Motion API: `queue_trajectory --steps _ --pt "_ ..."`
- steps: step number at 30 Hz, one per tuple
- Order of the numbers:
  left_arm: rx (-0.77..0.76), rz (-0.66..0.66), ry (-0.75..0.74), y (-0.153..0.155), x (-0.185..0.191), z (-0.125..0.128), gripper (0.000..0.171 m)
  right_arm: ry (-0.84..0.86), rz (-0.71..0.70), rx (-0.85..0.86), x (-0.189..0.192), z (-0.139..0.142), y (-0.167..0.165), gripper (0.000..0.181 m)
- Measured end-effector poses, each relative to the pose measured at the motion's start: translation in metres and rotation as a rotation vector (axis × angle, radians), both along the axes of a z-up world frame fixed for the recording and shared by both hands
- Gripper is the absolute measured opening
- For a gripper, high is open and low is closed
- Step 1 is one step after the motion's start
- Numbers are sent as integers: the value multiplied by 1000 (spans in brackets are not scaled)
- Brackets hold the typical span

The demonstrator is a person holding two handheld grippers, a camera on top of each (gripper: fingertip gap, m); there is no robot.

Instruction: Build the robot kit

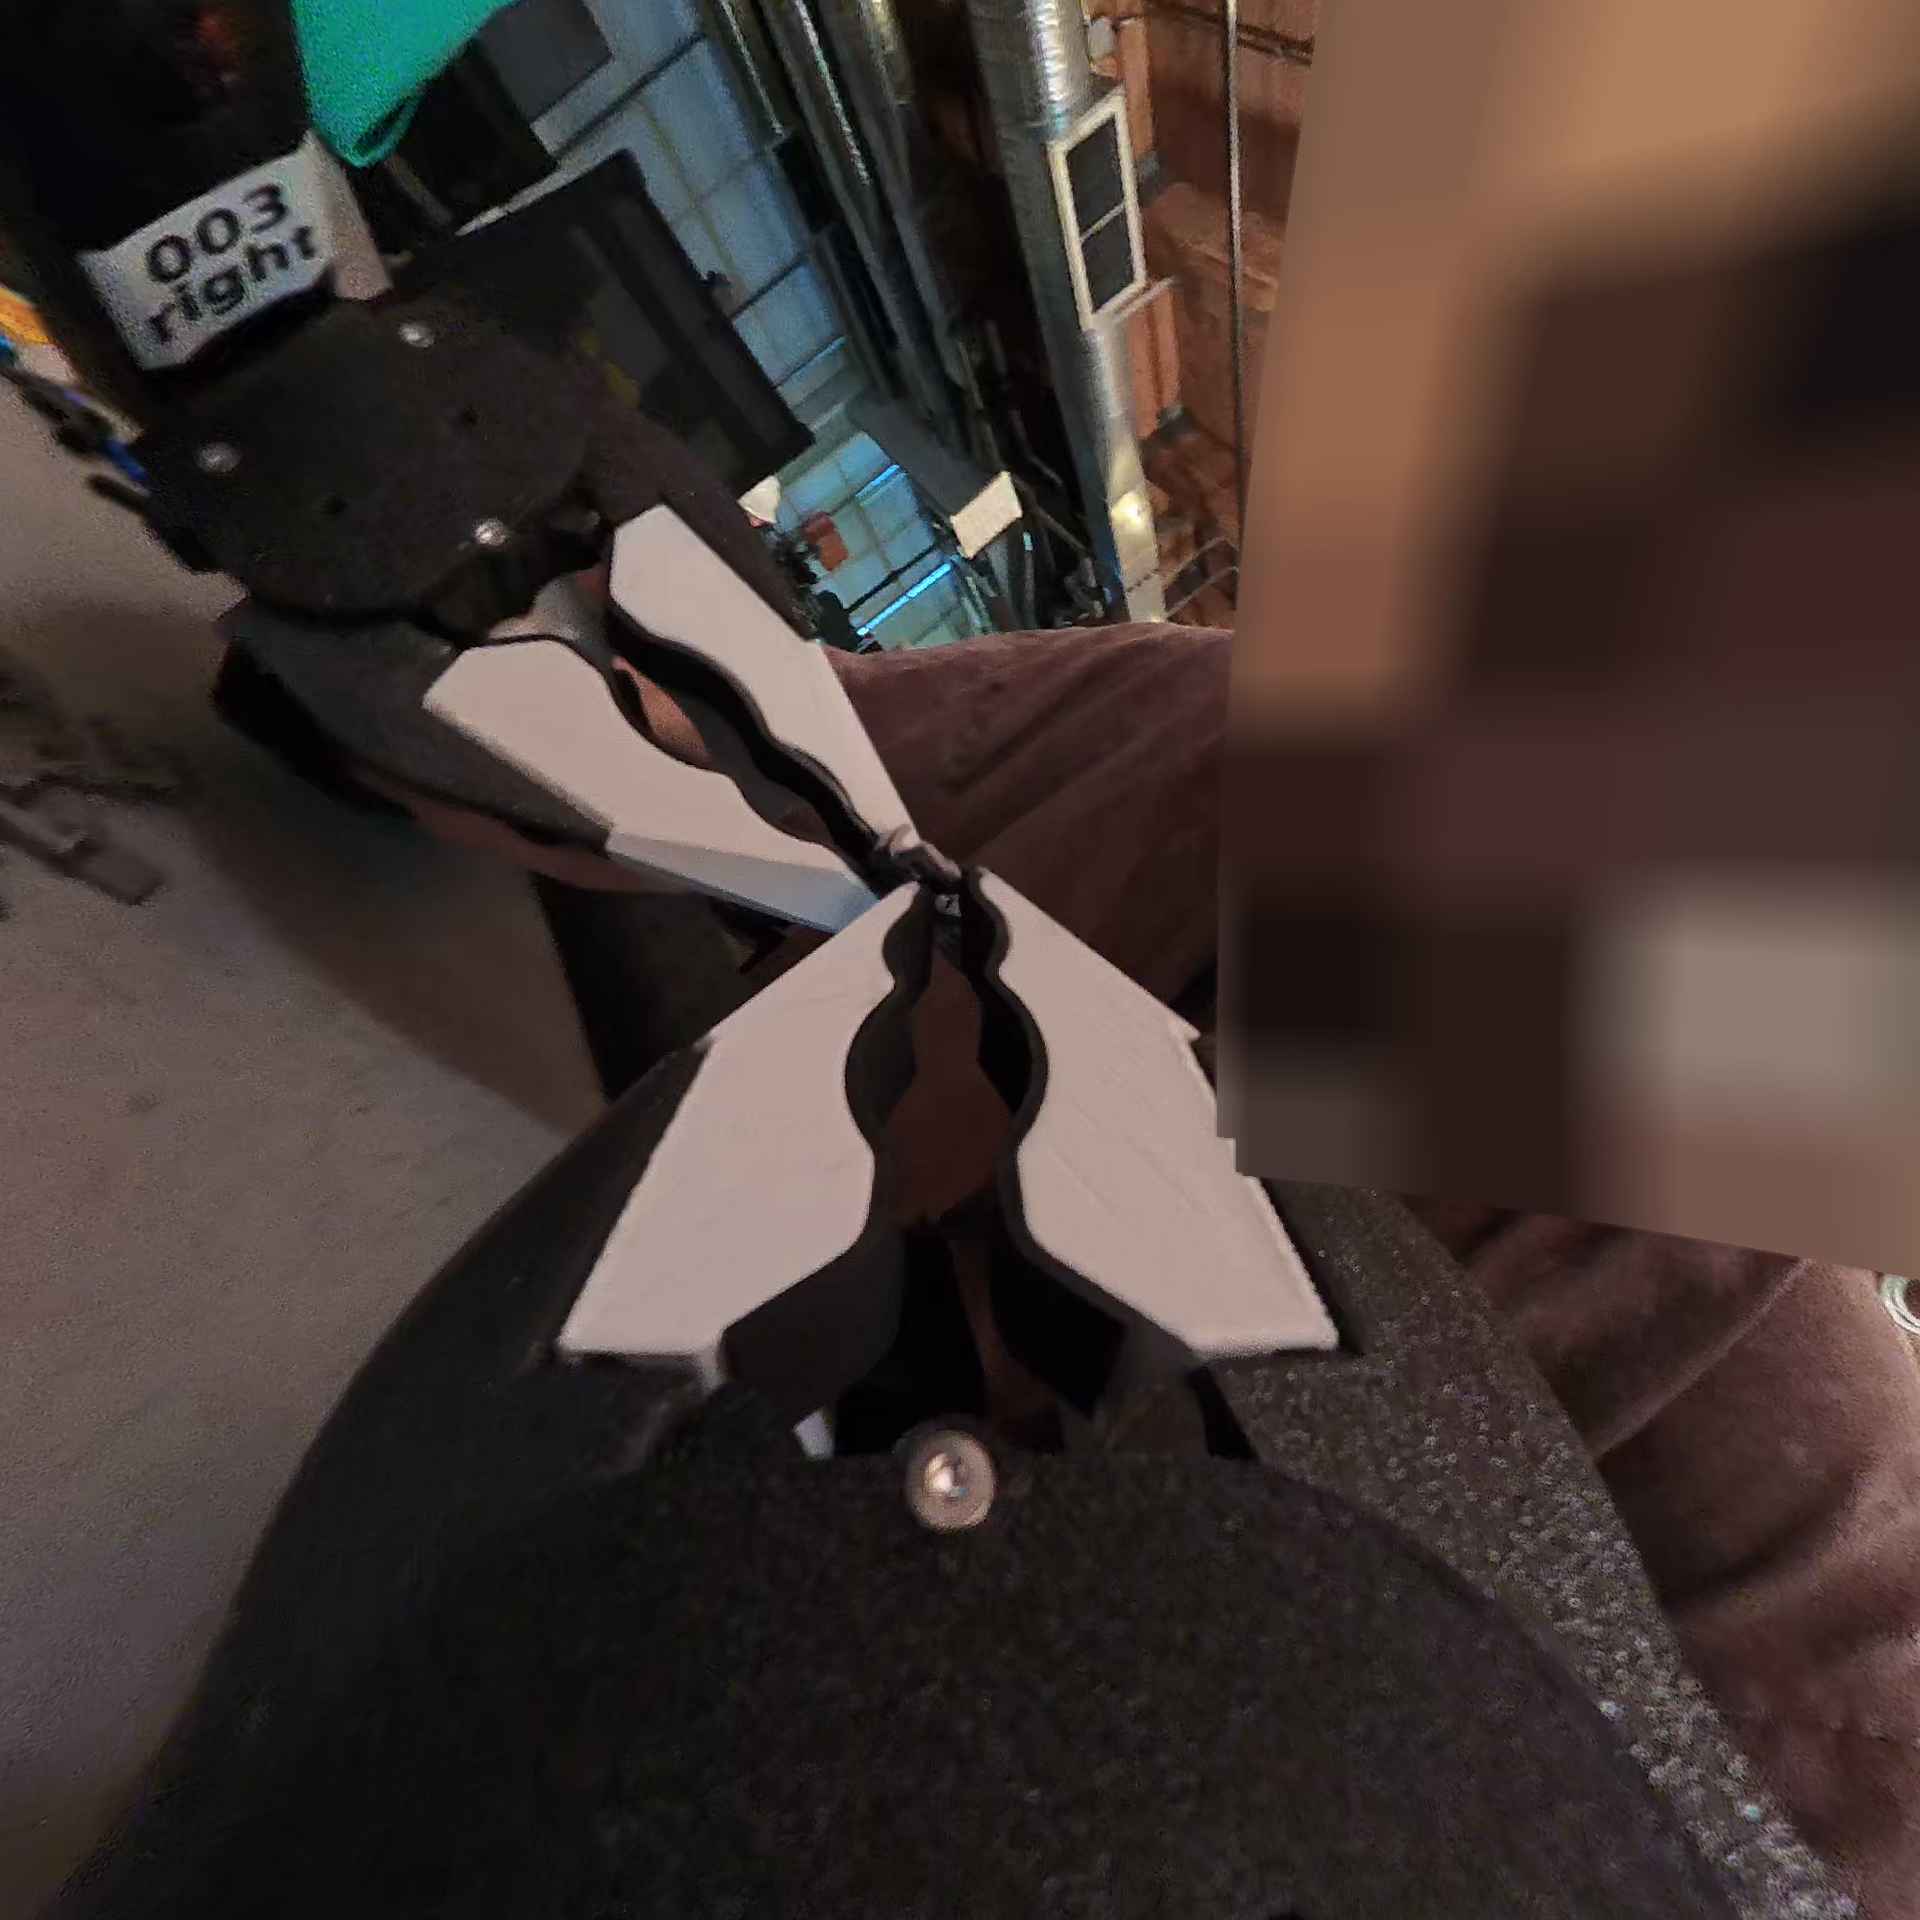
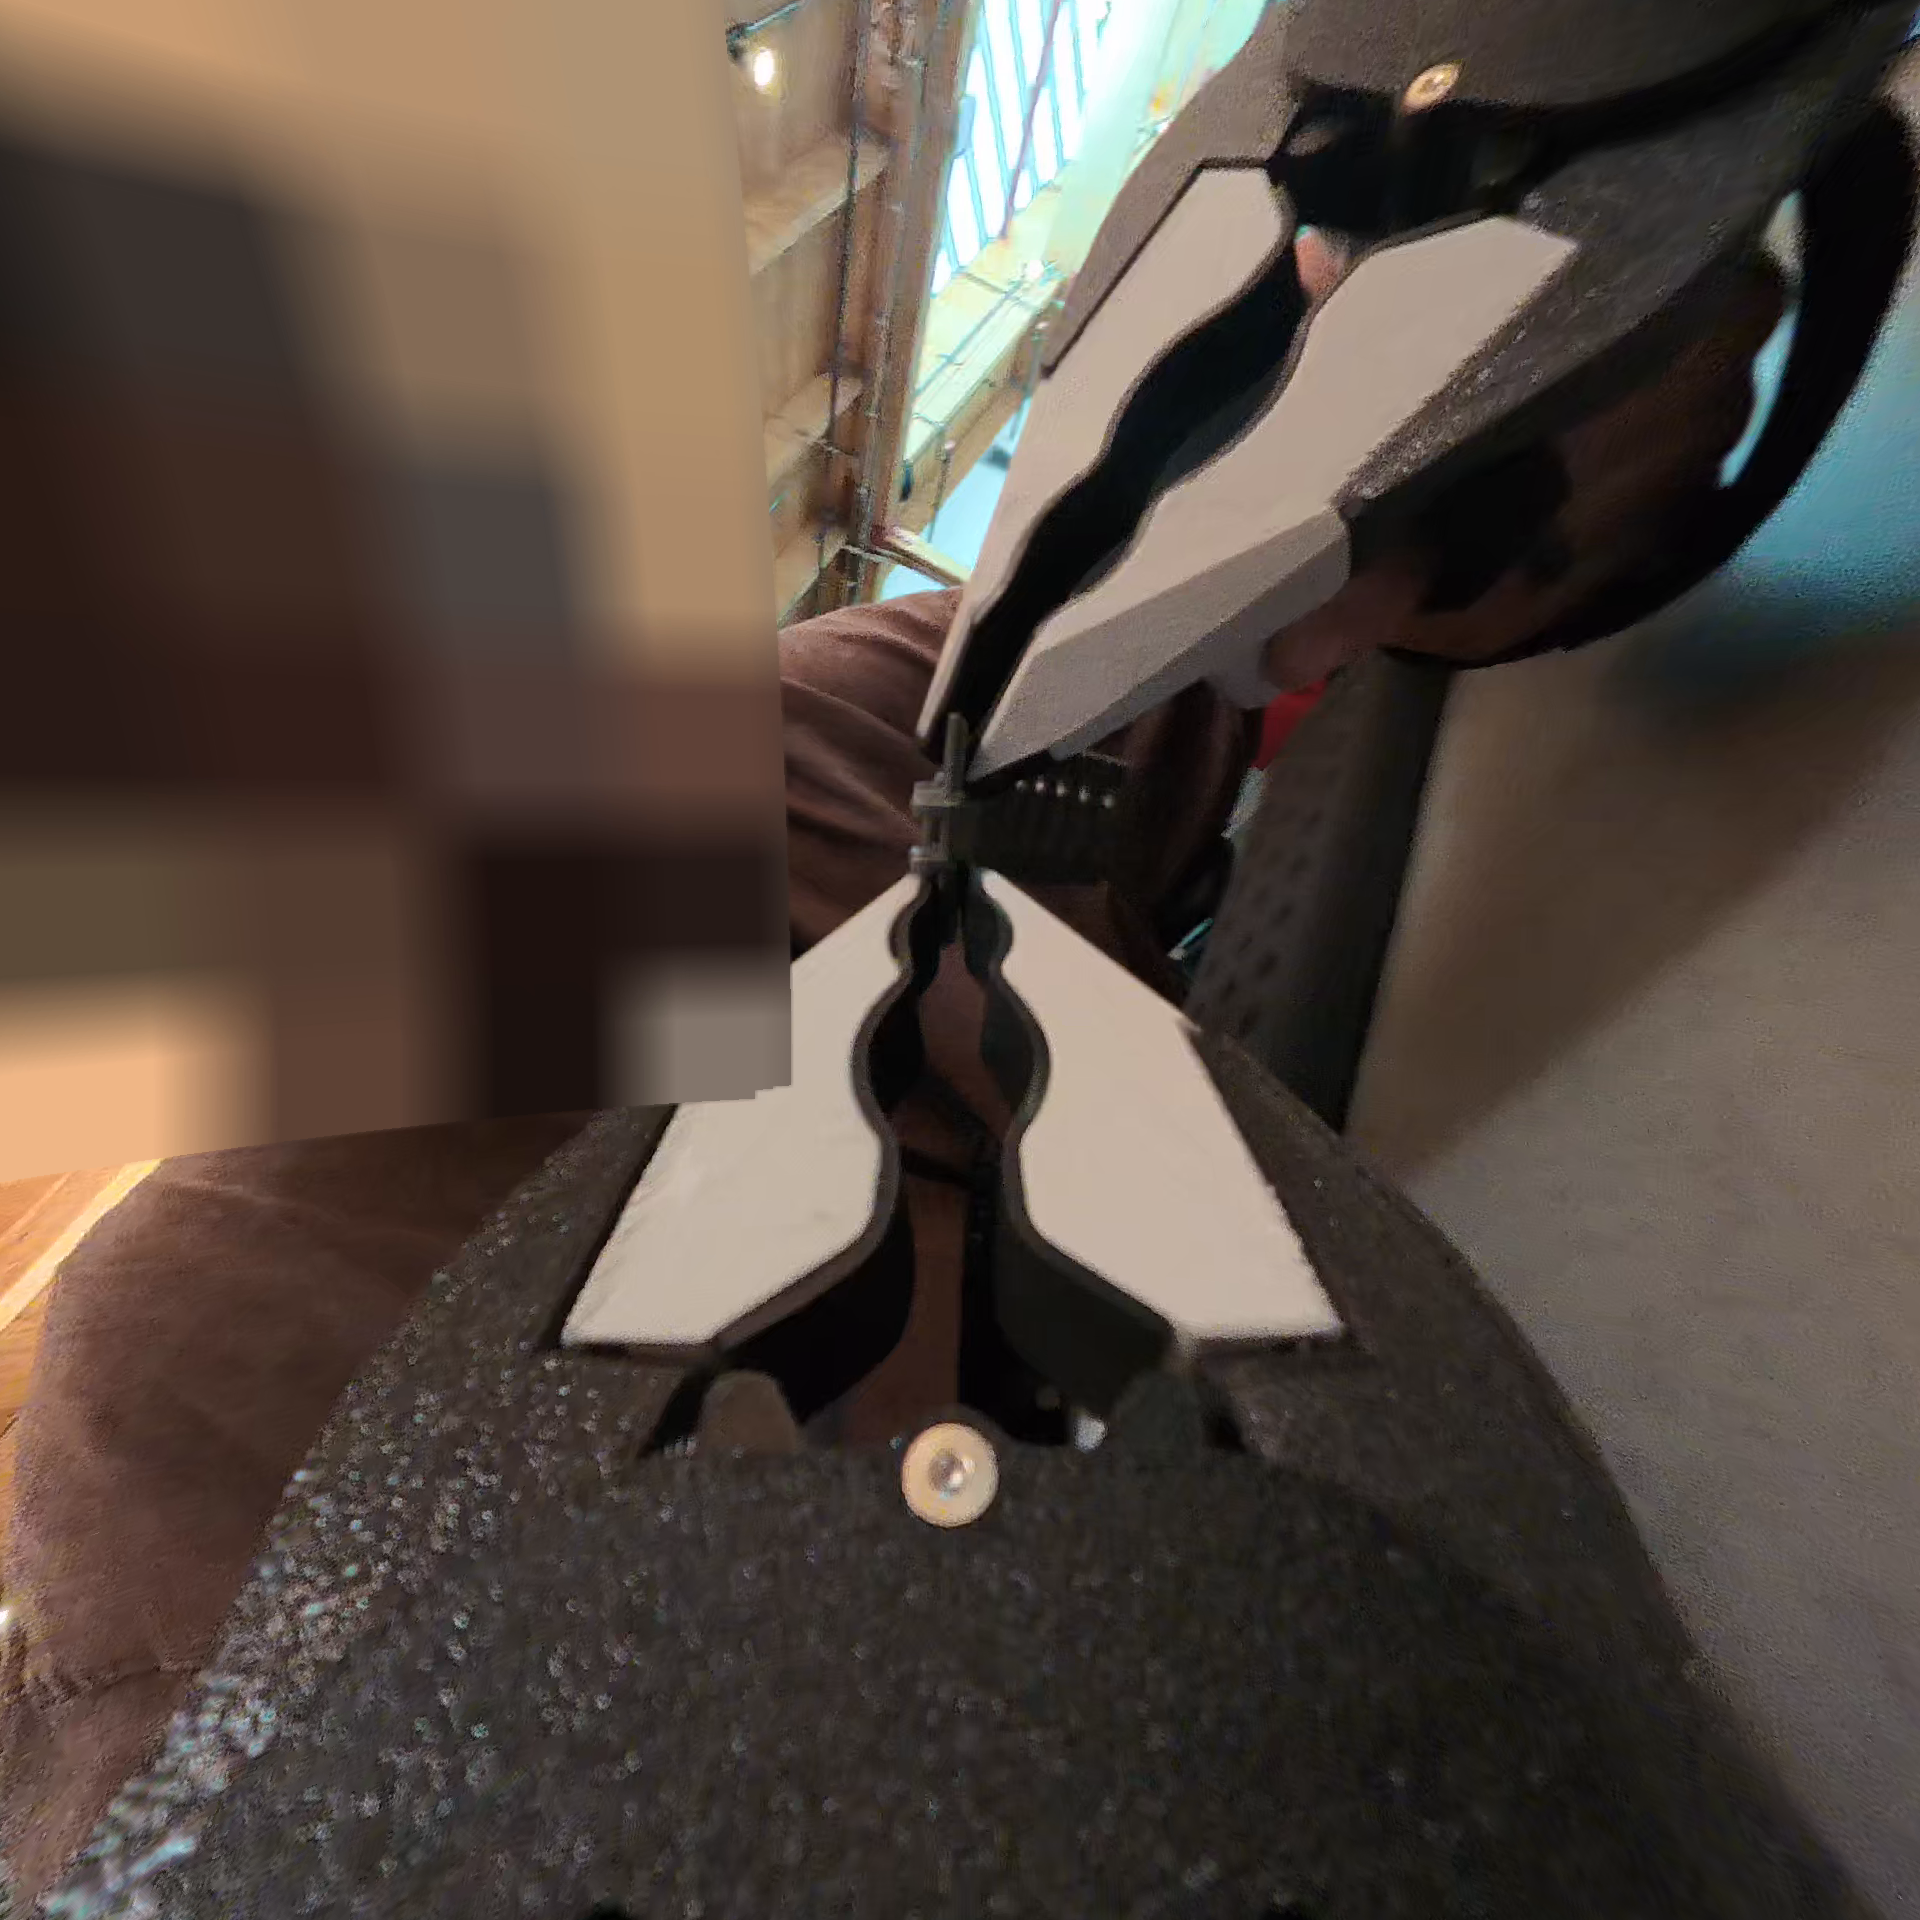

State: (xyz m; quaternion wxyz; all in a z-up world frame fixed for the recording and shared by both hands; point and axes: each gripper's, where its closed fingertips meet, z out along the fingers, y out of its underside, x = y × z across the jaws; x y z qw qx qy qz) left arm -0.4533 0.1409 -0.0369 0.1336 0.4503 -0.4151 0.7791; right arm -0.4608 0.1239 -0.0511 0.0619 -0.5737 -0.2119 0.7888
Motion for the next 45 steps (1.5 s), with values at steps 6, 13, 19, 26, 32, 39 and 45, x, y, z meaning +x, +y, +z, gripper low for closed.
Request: queue_trajectory --steps 6,13,19,26,32,39,45 --pt "84 98 74 25 5 -22 1 -187 -172 171 4 -19 25 8" --pt "265 223 135 47 10 -43 1 -423 -349 429 17 -39 50 29" --pt "743 459 39 62 16 -21 2 -646 -559 819 35 -40 74 38" --pt "1315 550 -71 43 11 -19 2 -646 -554 1044 18 -16 72 18" --pt "1546 562 -87 8 -15 -48 2 -805 -387 1280 -2 -48 34 15" --pt "1781 653 -96 -2 -27 -59 2 -779 -394 1214 -14 -47 18 28" --pt "2085 594 -118 19 -21 -99 3 -891 -370 918 1 -89 39 53"
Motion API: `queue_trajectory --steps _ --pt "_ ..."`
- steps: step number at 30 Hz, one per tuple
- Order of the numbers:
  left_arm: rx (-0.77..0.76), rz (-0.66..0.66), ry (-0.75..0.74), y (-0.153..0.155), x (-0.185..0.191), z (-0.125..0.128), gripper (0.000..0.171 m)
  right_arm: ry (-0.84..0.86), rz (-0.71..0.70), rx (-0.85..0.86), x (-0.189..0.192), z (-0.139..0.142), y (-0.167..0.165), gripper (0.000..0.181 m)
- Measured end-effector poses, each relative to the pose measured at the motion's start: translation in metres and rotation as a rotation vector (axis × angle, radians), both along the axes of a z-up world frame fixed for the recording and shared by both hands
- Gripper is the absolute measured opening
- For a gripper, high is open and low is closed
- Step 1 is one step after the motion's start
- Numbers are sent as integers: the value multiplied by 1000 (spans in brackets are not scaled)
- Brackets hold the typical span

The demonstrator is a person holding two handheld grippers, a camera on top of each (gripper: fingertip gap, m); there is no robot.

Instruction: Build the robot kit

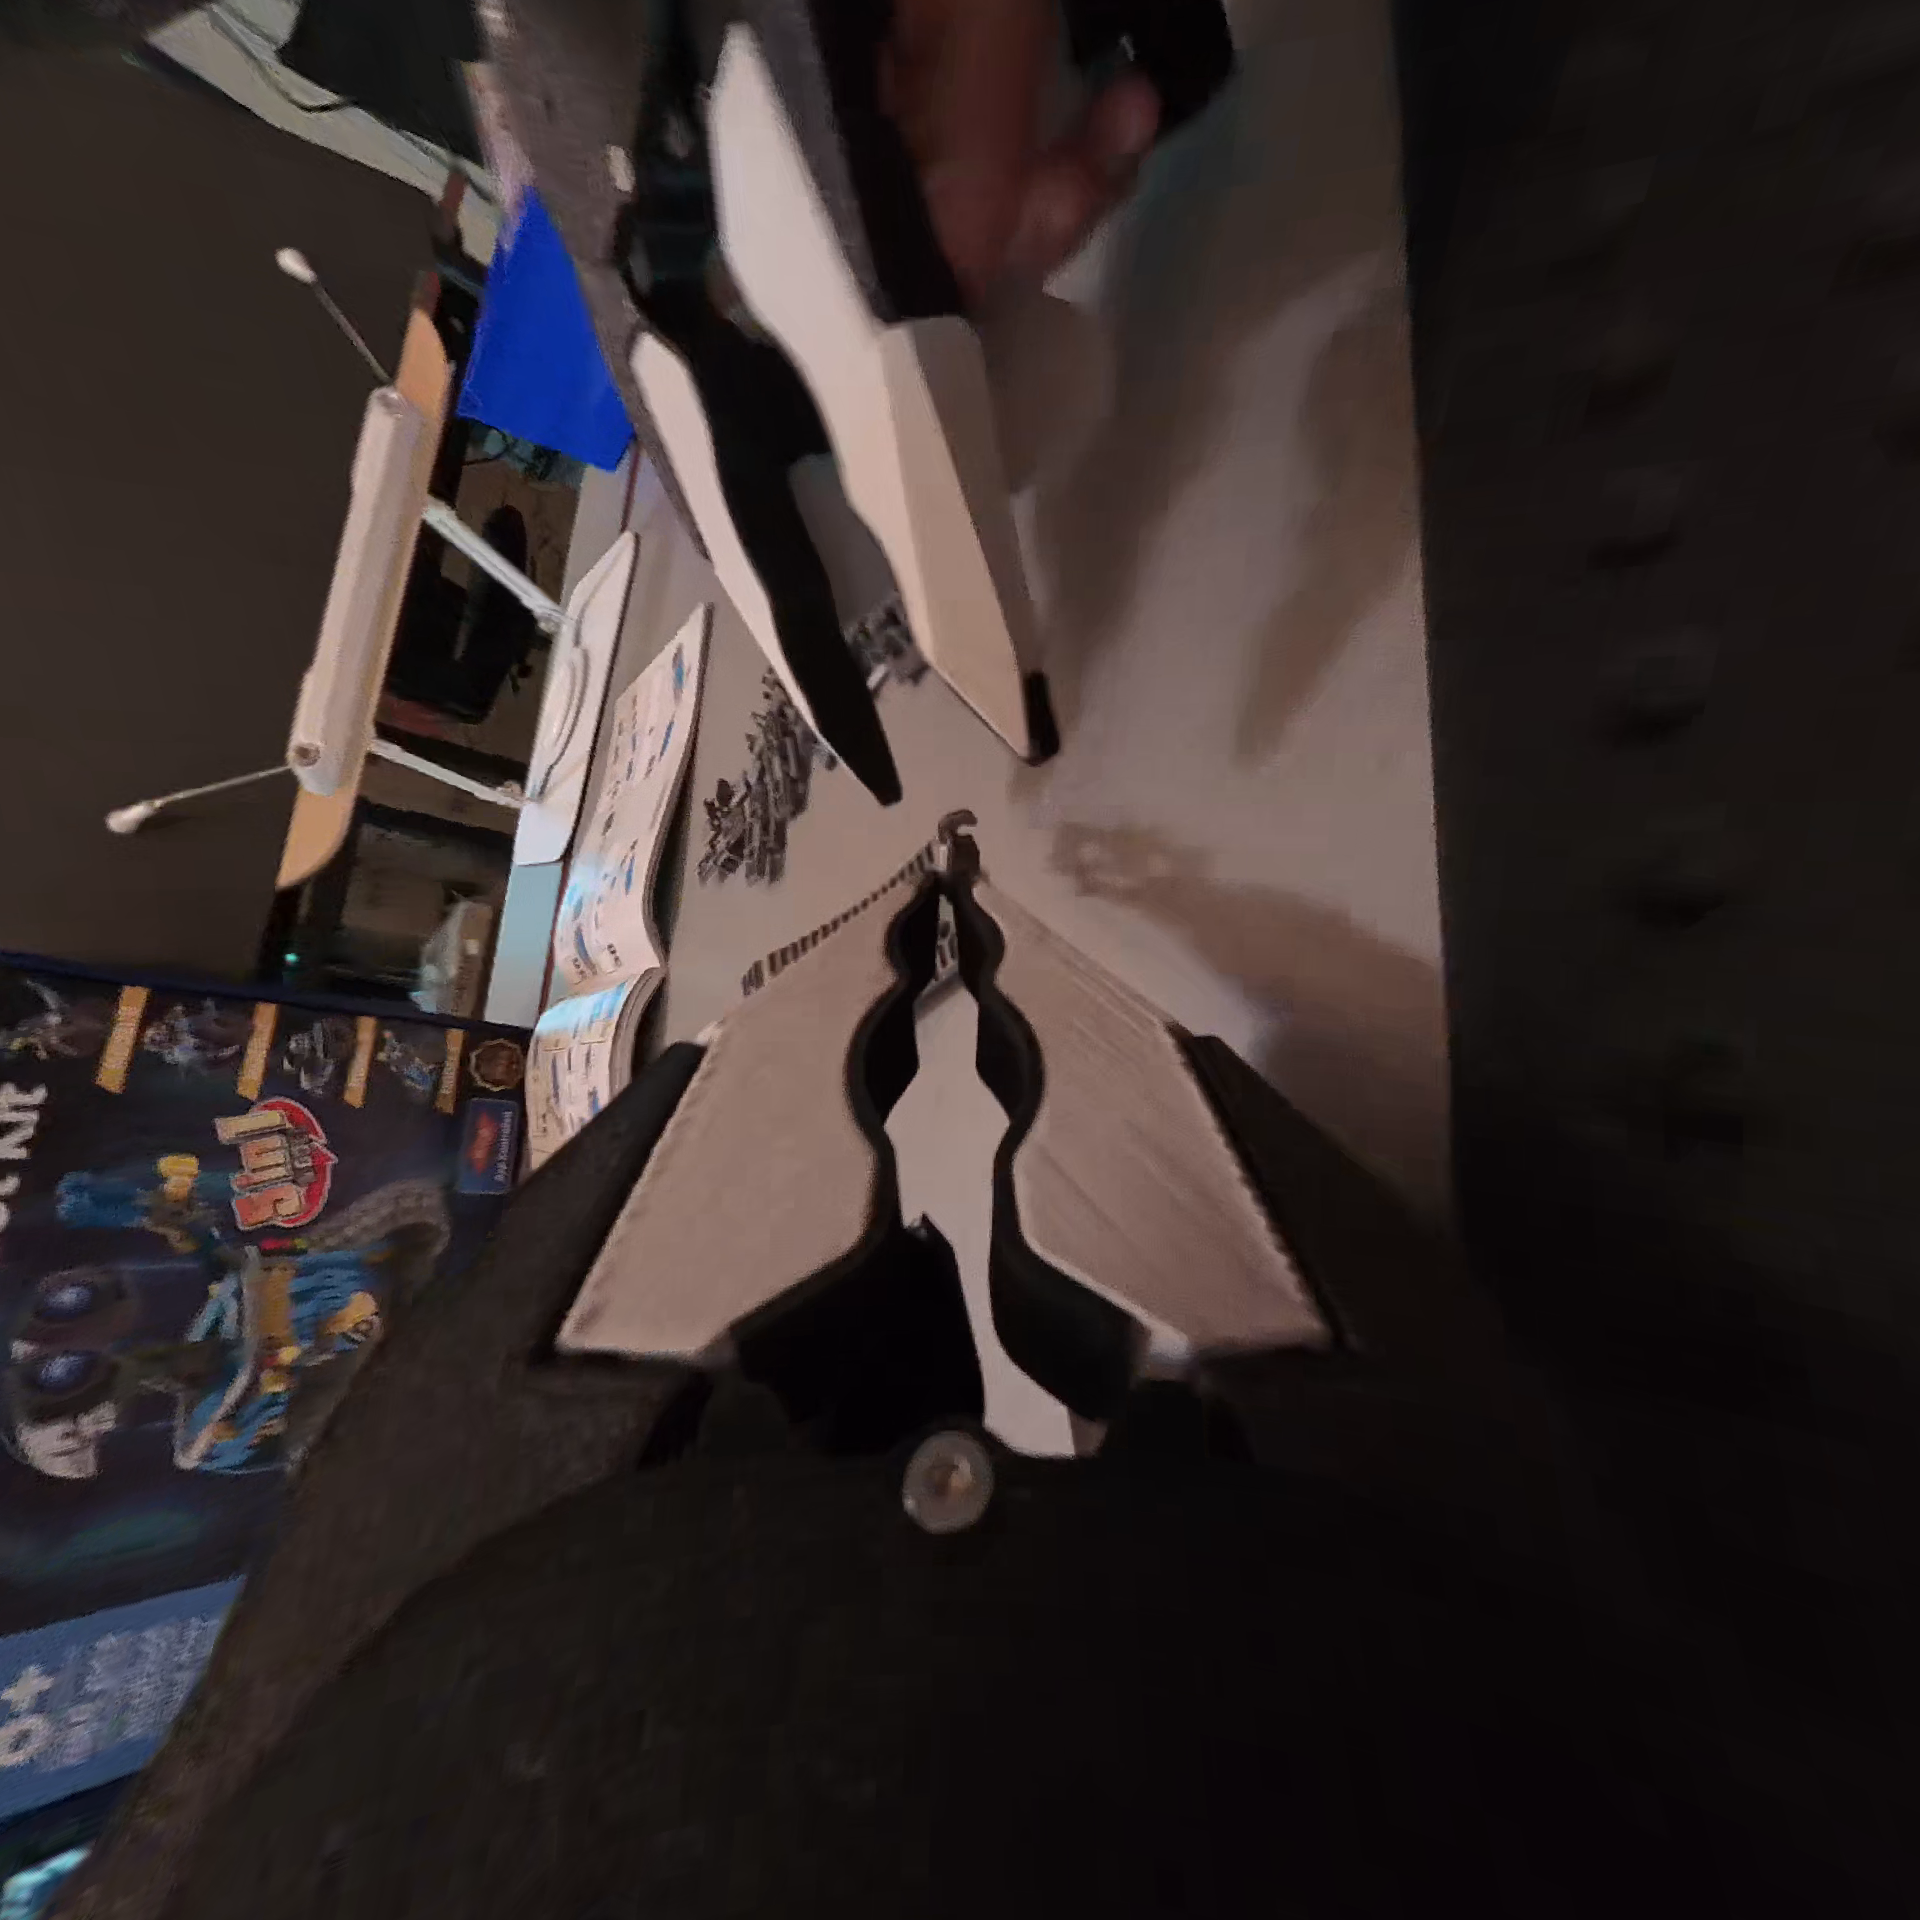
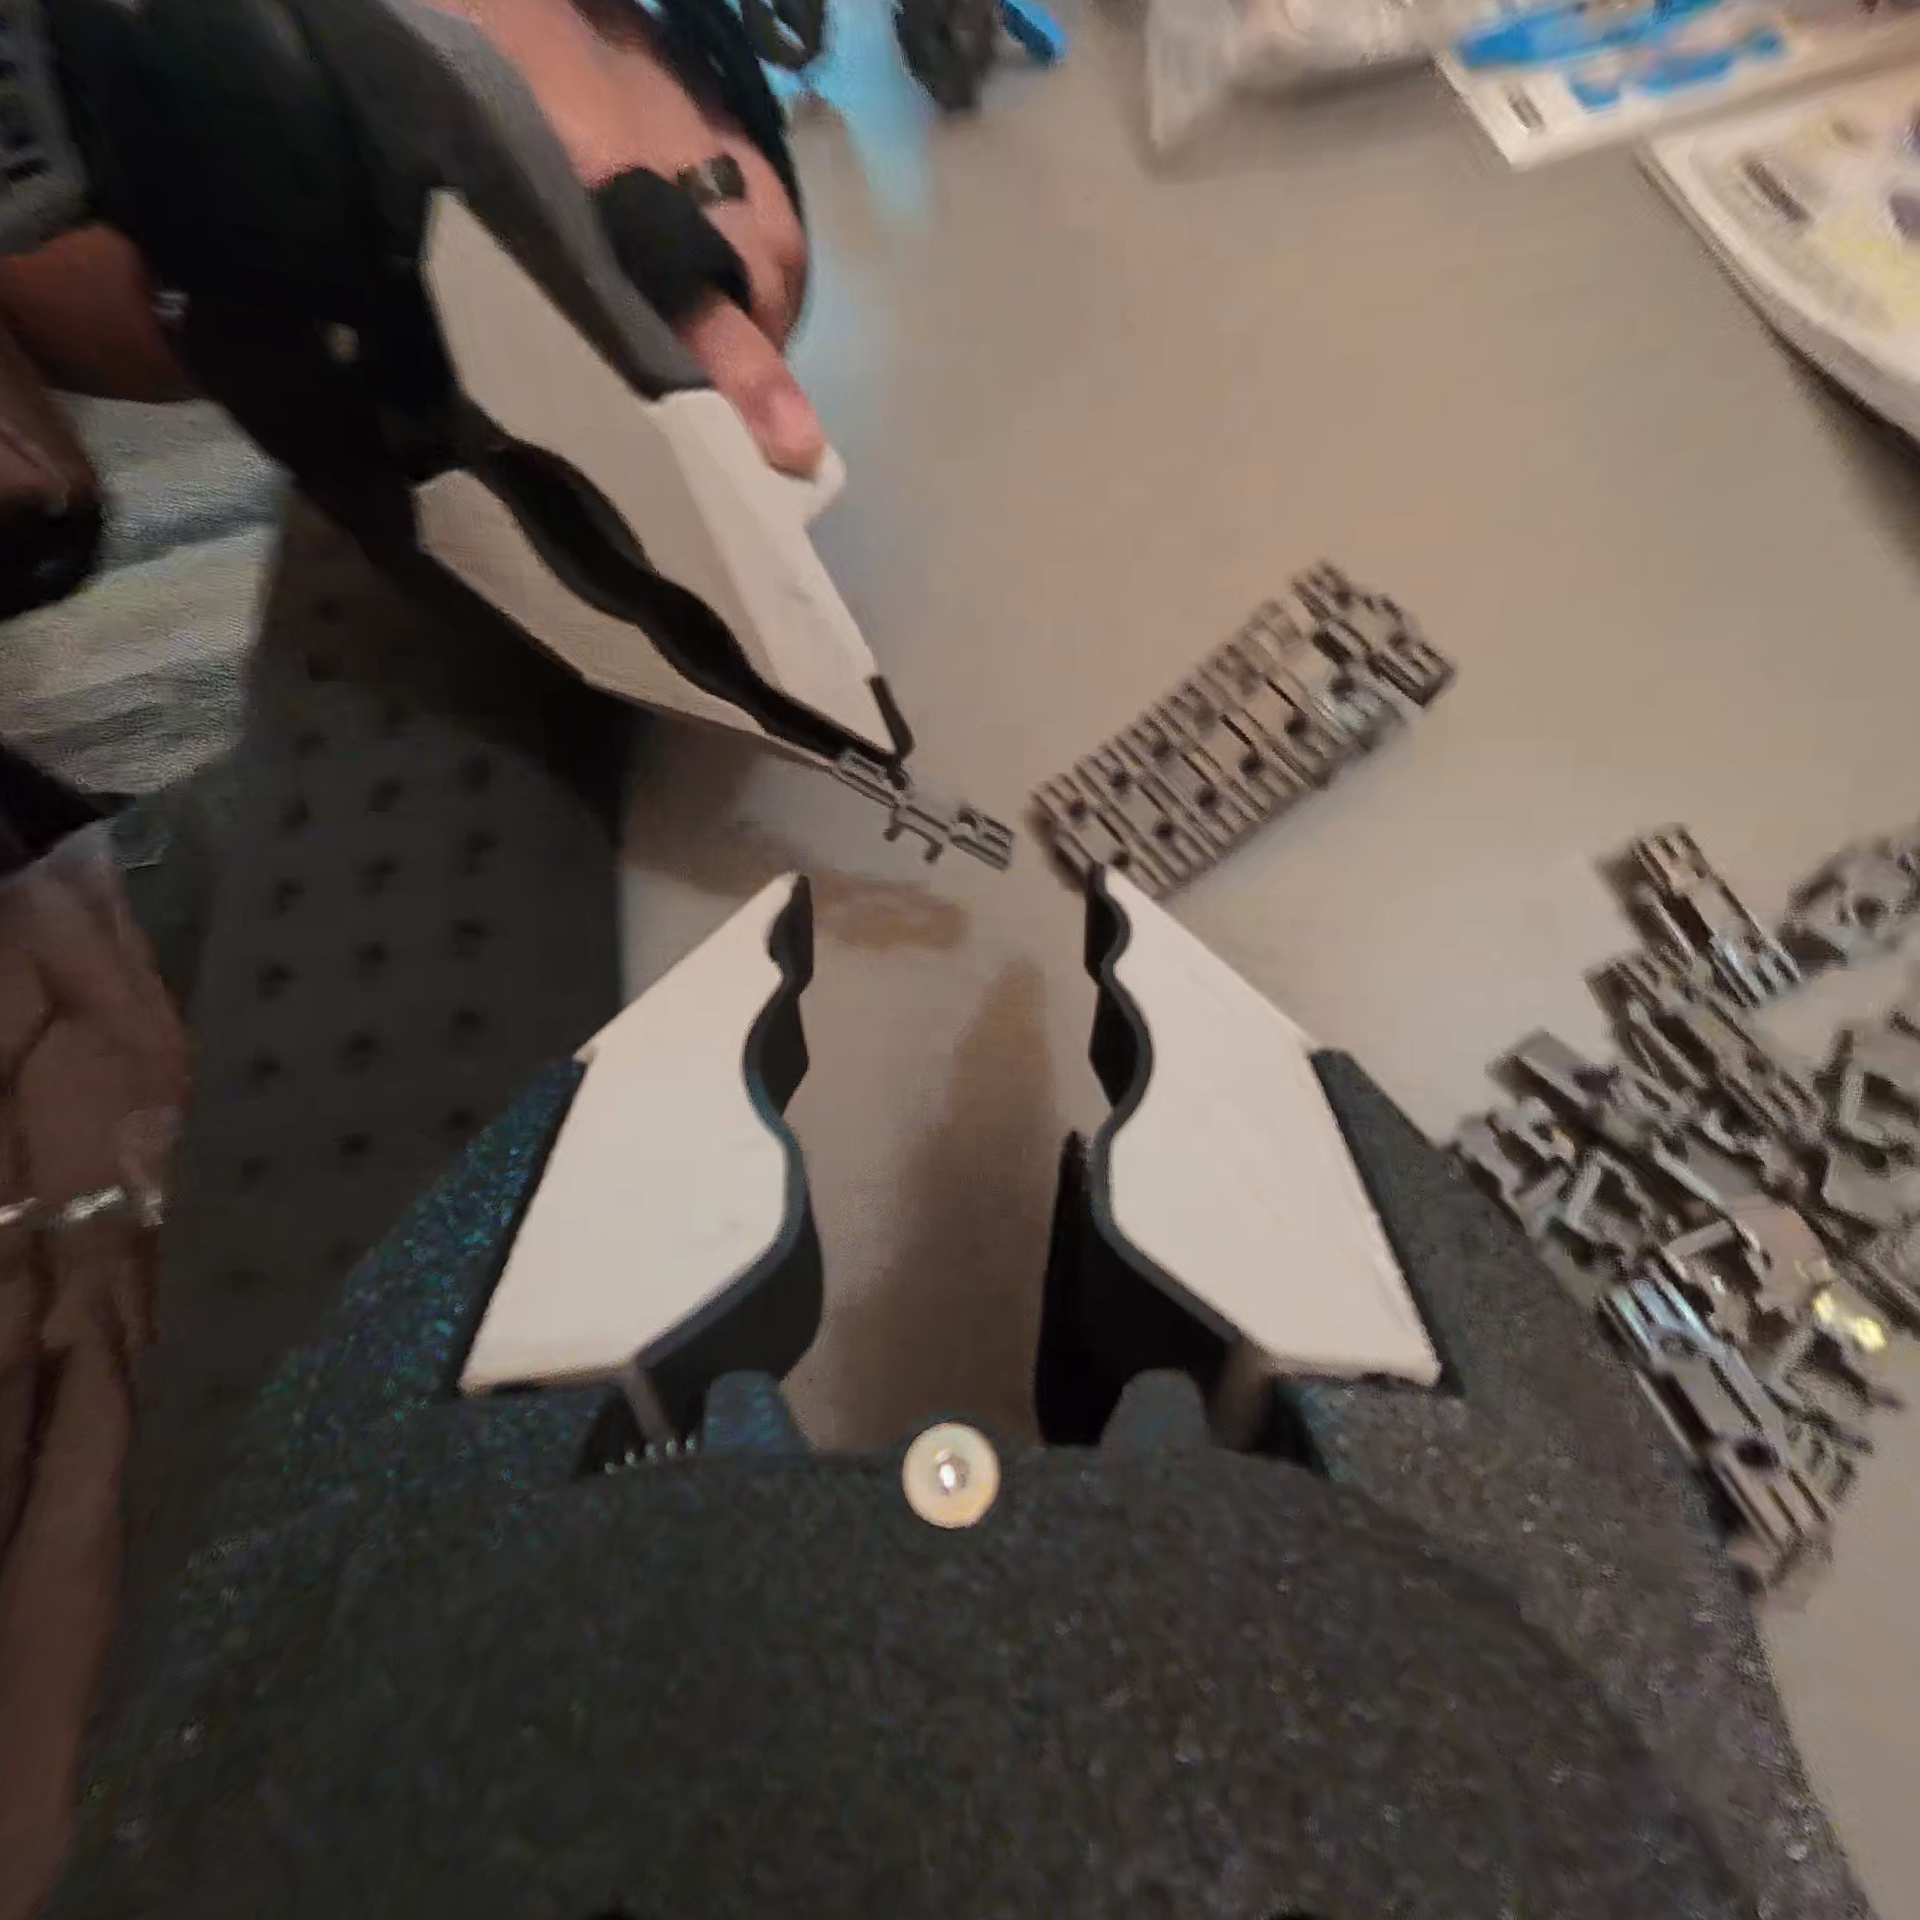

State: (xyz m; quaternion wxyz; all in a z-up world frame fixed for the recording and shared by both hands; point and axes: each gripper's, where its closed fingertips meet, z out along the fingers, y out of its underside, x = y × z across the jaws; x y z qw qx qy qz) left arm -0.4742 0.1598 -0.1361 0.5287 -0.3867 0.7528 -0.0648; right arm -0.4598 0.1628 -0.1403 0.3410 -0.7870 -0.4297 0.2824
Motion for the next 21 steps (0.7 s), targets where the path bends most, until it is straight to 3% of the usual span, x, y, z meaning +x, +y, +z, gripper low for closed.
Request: queue_trajectory --steps 5,10,12,17,21 --pt "93 -99 75 0 7 -21 3 -112 -38 28 7 -16 4 47" --pt "139 -95 63 2 8 -24 3 -170 3 34 2 -29 -3 42" --pt "147 -31 64 10 7 -25 3 -185 4 52 1 -29 -3 42" --pt "-36 64 112 13 -4 -29 7 -191 3 75 2 -27 -3 39" --pt "-219 116 114 9 -17 -24 25 -175 -34 102 6 -20 5 38"
